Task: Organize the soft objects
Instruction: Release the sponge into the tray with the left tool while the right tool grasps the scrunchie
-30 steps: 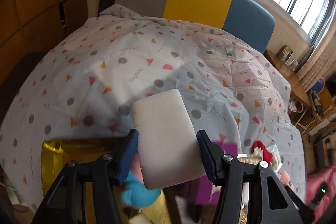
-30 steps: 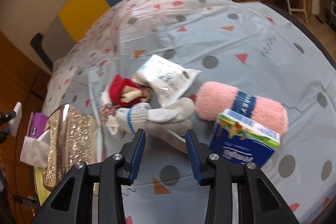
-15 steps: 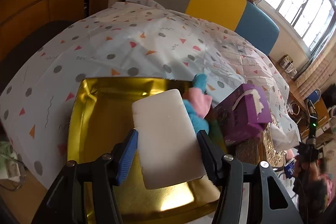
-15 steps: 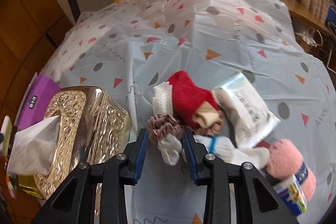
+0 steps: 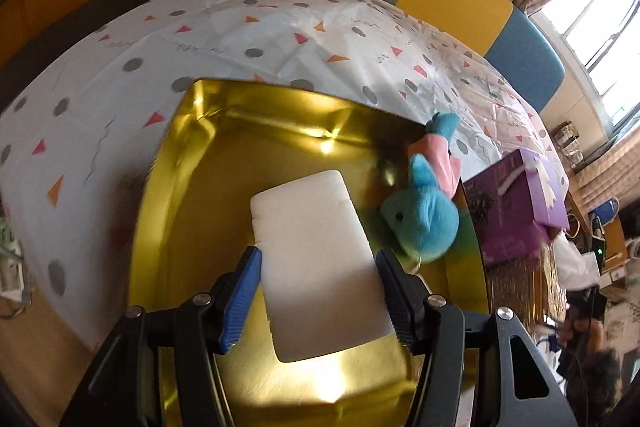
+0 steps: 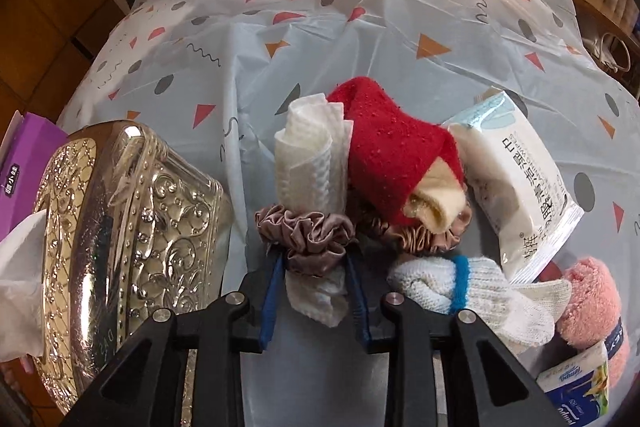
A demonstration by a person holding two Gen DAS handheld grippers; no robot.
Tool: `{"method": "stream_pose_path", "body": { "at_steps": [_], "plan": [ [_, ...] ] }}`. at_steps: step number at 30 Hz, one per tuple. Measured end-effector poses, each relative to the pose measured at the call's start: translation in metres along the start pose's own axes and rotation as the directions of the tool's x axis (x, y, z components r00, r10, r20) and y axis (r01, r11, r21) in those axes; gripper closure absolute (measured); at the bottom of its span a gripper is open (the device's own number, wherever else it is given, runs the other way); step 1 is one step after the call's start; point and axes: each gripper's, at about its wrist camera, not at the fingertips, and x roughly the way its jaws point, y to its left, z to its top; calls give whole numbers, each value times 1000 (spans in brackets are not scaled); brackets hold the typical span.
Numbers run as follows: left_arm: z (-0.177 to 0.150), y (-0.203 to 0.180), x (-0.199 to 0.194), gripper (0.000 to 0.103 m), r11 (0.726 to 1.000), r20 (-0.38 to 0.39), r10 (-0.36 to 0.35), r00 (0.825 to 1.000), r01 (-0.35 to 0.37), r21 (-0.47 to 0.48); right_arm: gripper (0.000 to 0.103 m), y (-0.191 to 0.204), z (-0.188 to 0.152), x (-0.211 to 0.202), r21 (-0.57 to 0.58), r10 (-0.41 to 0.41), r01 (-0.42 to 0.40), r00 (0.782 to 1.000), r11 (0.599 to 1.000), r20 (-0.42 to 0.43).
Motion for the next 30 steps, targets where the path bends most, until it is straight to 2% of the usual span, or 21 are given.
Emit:
{"method": "stream_pose_path", "body": {
  "at_steps": [7,11,17,23,30],
  "plan": [
    [45,-31,37,40,995,17,42,999,-43,87,73,5,0,1,3,-20,20,1000,1000,9],
    [52,-41,46,23,993,13,66,998,-67,102,73,4,-5,-1,11,-26,26,999,1000,30],
    [28,-40,28,22,991,57,65,996,-71,110,73,7,-6,-2,20,-50,49,998,999,48],
    [-7,-38,7,22,983,102,101,990,-115,145,81,3,-3,-12,58,-42,38,996,998,77],
    [-27,-32,-7,22,983,100,99,990,-113,144,86,7,8,-33,39,-72,68,991,997,111]
  ]
}}
